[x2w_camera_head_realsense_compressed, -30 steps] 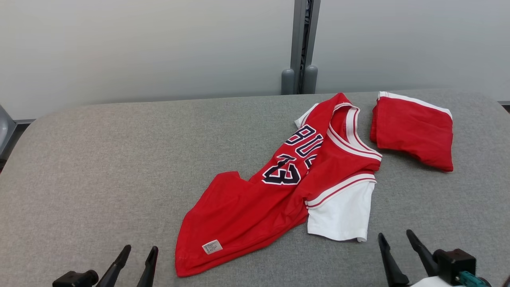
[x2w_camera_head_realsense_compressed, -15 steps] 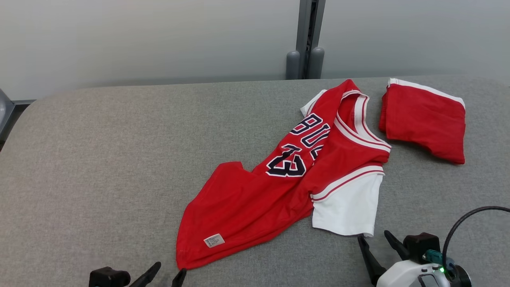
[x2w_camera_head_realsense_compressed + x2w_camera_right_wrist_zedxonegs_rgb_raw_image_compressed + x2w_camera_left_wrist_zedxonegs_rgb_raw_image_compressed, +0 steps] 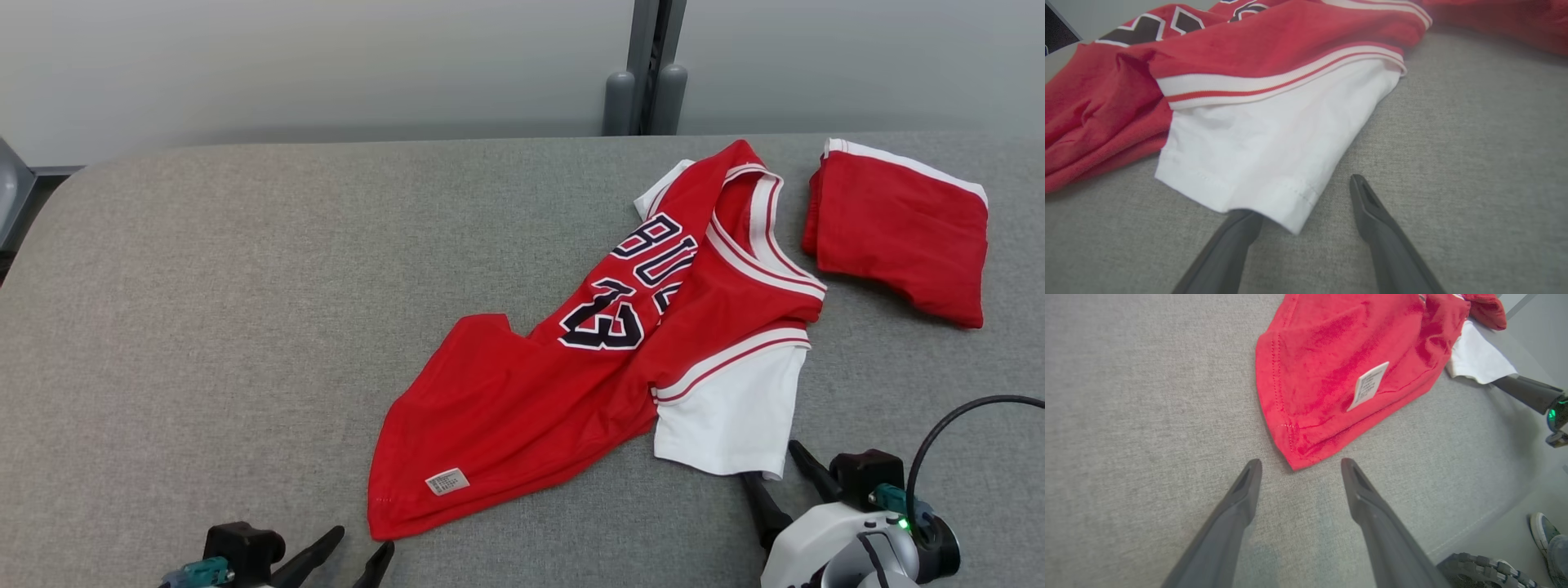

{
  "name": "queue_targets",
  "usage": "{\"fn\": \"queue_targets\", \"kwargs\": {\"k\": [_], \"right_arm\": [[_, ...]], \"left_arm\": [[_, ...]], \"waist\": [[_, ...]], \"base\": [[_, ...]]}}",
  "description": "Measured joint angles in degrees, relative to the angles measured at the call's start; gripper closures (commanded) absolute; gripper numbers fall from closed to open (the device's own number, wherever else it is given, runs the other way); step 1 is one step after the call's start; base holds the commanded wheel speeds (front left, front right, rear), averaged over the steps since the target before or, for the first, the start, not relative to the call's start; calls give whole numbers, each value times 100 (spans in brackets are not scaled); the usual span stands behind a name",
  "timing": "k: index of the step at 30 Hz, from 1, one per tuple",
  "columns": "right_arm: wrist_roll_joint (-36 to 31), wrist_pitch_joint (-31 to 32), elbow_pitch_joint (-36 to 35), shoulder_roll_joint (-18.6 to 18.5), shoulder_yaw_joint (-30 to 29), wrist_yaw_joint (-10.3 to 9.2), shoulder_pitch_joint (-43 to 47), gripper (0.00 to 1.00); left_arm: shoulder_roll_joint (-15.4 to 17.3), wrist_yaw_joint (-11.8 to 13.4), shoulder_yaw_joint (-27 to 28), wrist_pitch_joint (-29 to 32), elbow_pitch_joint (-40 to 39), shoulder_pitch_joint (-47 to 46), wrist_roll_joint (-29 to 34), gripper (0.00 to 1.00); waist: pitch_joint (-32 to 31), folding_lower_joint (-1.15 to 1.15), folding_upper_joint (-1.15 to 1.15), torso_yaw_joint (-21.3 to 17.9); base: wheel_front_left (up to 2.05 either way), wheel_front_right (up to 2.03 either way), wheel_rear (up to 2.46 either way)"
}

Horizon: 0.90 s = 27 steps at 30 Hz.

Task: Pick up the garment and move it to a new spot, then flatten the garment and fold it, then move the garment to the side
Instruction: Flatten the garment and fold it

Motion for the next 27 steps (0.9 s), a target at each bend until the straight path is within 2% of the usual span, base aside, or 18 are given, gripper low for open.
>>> {"fn": "queue_targets", "kwargs": {"k": [14, 15, 16, 17, 18, 19, 20, 21, 22, 23, 27], "right_arm": [[167, -324, 422, -2, 197, 0, -366, 0], [175, -332, 443, -2, 209, 0, -394, 7], [192, -354, 465, -1, 221, 0, -413, 20], [203, -374, 486, -1, 230, 0, -419, 35], [209, -377, 495, -2, 232, 0, -425, 53], [214, -383, 509, -8, 226, 0, -440, 53], [214, -398, 517, -9, 220, 0, -455, 58], [210, -409, 517, -4, 211, 0, -463, 70], [203, -425, 511, -1, 196, 0, -464, 80], [203, -426, 500, -1, 182, 0, -464, 100], [215, -443, 257, 2, 98, 0, -442, 100]], "left_arm": [[-234, 0, -476, -66, 918, -802, -69, 0], [-233, 0, -526, -64, 960, -832, -88, 0], [-227, 0, -576, -58, 996, -873, -125, 1], [-229, 0, -616, -78, 1026, -914, -156, 10], [-234, 0, -648, -102, 1049, -942, -180, 48], [-234, 0, -682, -121, 1074, -965, -205, 48], [-231, 0, -720, -147, 1096, -998, -229, 68], [-230, 0, -747, -169, 1114, -1024, -256, 97], [-230, 0, -778, -197, 1135, -1032, -270, 100], [-231, 0, -811, -201, 1162, -1032, -289, 100], [-220, 0, -855, -409, 1199, -1047, -378, 100]], "waist": [[153, 0, 0, -43], [159, 0, 0, -50], [165, 0, 0, -57], [168, 0, 0, -64], [171, 0, 0, -70], [174, 0, 0, -74], [174, 0, 0, -77], [170, 0, 0, -81], [161, 0, 0, -84], [151, 0, 0, -87], [81, 0, 0, -98]], "base": [[0, 0, 0], [0, 0, 0], [0, 0, 0], [0, 0, 0], [0, 0, 0], [0, 0, 0], [0, 0, 0], [0, 0, 0], [0, 0, 0], [0, 0, 0], [0, 0, 0]]}}
